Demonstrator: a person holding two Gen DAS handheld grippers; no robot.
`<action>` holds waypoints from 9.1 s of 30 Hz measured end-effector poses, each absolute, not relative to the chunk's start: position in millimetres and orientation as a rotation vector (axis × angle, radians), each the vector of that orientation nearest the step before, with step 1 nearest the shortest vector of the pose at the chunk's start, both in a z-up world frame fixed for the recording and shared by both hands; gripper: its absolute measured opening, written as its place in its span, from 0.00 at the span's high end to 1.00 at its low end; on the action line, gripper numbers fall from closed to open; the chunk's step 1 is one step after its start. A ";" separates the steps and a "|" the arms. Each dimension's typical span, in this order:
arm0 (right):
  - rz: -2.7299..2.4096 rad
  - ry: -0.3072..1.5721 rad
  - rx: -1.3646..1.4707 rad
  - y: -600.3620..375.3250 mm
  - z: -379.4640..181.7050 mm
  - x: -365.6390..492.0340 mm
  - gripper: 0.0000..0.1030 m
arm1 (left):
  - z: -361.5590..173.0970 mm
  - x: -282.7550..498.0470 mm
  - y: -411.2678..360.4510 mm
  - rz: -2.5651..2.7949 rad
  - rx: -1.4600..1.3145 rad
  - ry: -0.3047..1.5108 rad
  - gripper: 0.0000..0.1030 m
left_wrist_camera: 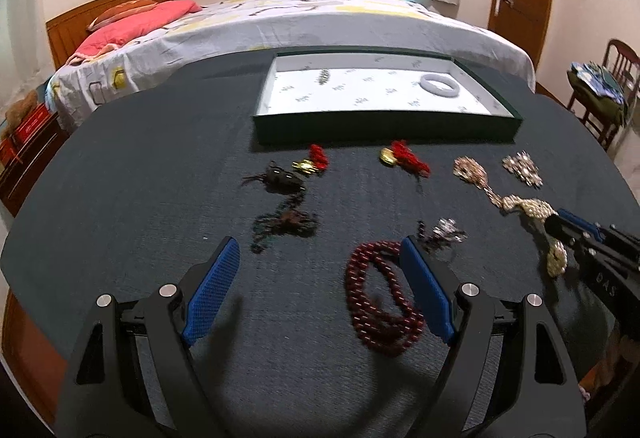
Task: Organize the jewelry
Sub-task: 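Grasp the pearl necklace with the right tool while the left tool grasps the red bead strand, then lift the red beads with the left tool while the right tool lifts the pearls, then lower the red beads and pearl necklace into the box and open both tools, then withdraw both tools from the box toward the silver ring, then grasp the silver ring with the left tool while the right tool grasps the gold chain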
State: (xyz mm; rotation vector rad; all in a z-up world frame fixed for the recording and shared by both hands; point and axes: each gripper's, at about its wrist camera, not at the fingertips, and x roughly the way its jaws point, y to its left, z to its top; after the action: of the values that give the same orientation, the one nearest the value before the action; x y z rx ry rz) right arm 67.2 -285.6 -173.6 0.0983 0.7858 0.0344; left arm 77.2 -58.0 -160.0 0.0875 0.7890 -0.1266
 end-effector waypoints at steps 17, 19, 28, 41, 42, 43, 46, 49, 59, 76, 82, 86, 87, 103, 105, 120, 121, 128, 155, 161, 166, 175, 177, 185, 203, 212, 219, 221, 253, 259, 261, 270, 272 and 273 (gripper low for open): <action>0.031 0.772 0.112 -296.7 -171.1 62.6 0.89 | -189.5 82.7 -78.0 -0.170 0.092 0.895 0.22; 0.033 0.776 0.114 -296.7 -172.0 62.8 0.89 | -192.9 83.5 -75.4 -0.182 0.068 0.909 0.22; 0.040 0.766 0.124 -295.4 -169.6 60.5 0.90 | -189.7 82.1 -69.2 -0.189 0.069 0.897 0.63; 0.047 0.744 0.116 -291.3 -157.5 58.8 0.90 | -180.8 80.4 -61.6 -0.206 0.057 0.871 0.93; 0.046 0.740 0.113 -291.0 -156.0 58.6 0.90 | -179.4 80.7 -60.1 -0.203 0.051 0.868 0.93; 0.045 0.737 0.110 -290.6 -154.6 58.3 0.90 | -178.0 81.0 -58.9 -0.200 0.048 0.864 0.93; 0.047 0.731 0.109 -289.7 -151.3 58.0 0.90 | -173.7 81.0 -56.2 -0.192 0.047 0.848 0.93; 0.050 0.726 0.113 -289.9 -148.7 57.6 0.90 | -170.0 81.2 -54.8 -0.187 0.049 0.837 0.93; 0.056 0.697 0.117 -287.8 -135.8 55.6 0.90 | -155.7 83.2 -48.0 -0.173 0.036 0.800 0.93; 0.073 0.642 0.133 -287.7 -107.4 60.2 0.90 | -136.7 88.6 -46.7 -0.191 0.017 0.759 0.93; 0.089 0.609 0.129 -285.1 -91.9 74.9 0.90 | -126.2 100.1 -50.9 -0.209 0.013 0.739 0.93; 0.099 0.589 0.118 -281.3 -83.4 89.7 0.90 | -117.3 116.5 -55.0 -0.219 0.009 0.720 0.93; 0.104 0.582 0.119 -280.7 -80.5 95.7 0.90 | -115.4 120.4 -55.9 -0.221 0.007 0.715 0.93; 0.150 0.572 0.088 -263.1 -71.6 228.2 0.90 | -103.2 241.8 -91.5 -0.245 0.033 0.666 0.93; 0.150 0.591 0.088 -261.3 -79.1 249.3 0.90 | -108.0 262.8 -96.5 -0.241 0.033 0.678 0.93; 0.197 0.815 0.139 -262.8 -139.9 339.7 0.90 | -156.6 342.2 -120.5 -0.224 0.048 0.855 0.93; 0.200 0.826 0.142 -262.6 -142.6 341.2 0.90 | -159.2 344.5 -120.9 -0.222 0.047 0.869 0.93; 0.195 0.875 0.146 -261.4 -152.4 350.4 0.86 | -170.1 353.4 -120.2 -0.200 0.048 0.906 0.62; 0.119 0.659 0.166 -286.6 -93.6 253.3 0.49 | -111.7 269.3 -96.9 -0.199 0.029 0.708 0.34; 0.091 0.661 0.143 -290.2 -95.9 217.3 0.49 | -112.3 237.0 -90.6 -0.193 0.041 0.698 0.34; 0.066 0.686 0.124 -292.9 -106.9 184.0 0.49 | -118.8 207.9 -88.4 -0.185 0.065 0.701 0.34; 0.027 0.733 0.092 -302.5 -128.2 134.0 0.49 | -143.0 150.7 -89.9 -0.196 0.075 0.750 0.34; 0.016 0.738 0.085 -303.4 -132.2 124.6 0.49 | -148.0 138.9 -92.6 -0.201 0.079 0.761 0.34; -0.020 0.754 0.121 -320.7 -145.9 91.7 0.49 | -162.6 107.5 -115.2 -0.239 0.119 0.786 0.34; -0.026 0.776 0.192 -339.0 -163.6 76.2 0.49 | -186.1 104.7 -134.0 -0.237 0.139 0.840 0.44; -0.026 0.782 0.194 -340.2 -165.2 76.3 0.49 | -191.3 106.0 -134.1 -0.274 0.129 0.858 0.70; -0.028 0.790 0.188 -338.3 -166.7 78.1 0.49 | -191.3 105.3 -134.3 -0.305 0.131 0.856 0.79; -0.028 0.791 0.186 -337.3 -166.7 78.5 0.49 | -190.8 105.8 -131.7 -0.302 0.127 0.858 0.79; 0.125 0.904 0.050 -256.0 -181.7 165.4 0.49 | -169.5 135.3 -18.4 -0.102 0.004 0.833 0.79; 0.121 0.919 0.002 -247.9 -184.4 171.1 0.49 | -176.0 137.3 -12.9 -0.091 -0.010 0.852 0.79; 0.119 0.917 -0.022 -245.2 -184.7 170.1 0.56 | -177.2 137.8 -12.1 -0.091 -0.012 0.856 0.79; 0.153 0.898 0.003 -242.5 -184.9 166.1 0.84 | -178.2 139.3 -6.4 -0.084 -0.025 0.862 0.79; 0.160 0.902 0.014 -243.1 -184.5 166.4 0.84 | -177.6 139.9 -5.3 -0.083 -0.027 0.860 0.79; 0.160 0.901 0.016 -243.4 -183.7 166.3 0.86 | -177.3 140.4 -5.2 -0.082 -0.027 0.860 0.79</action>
State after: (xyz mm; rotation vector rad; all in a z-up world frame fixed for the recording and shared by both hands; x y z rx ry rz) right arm 166.3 -243.4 -183.7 0.0163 0.9009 0.1600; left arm 140.4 -5.2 -177.3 -0.0274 0.8599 -0.0819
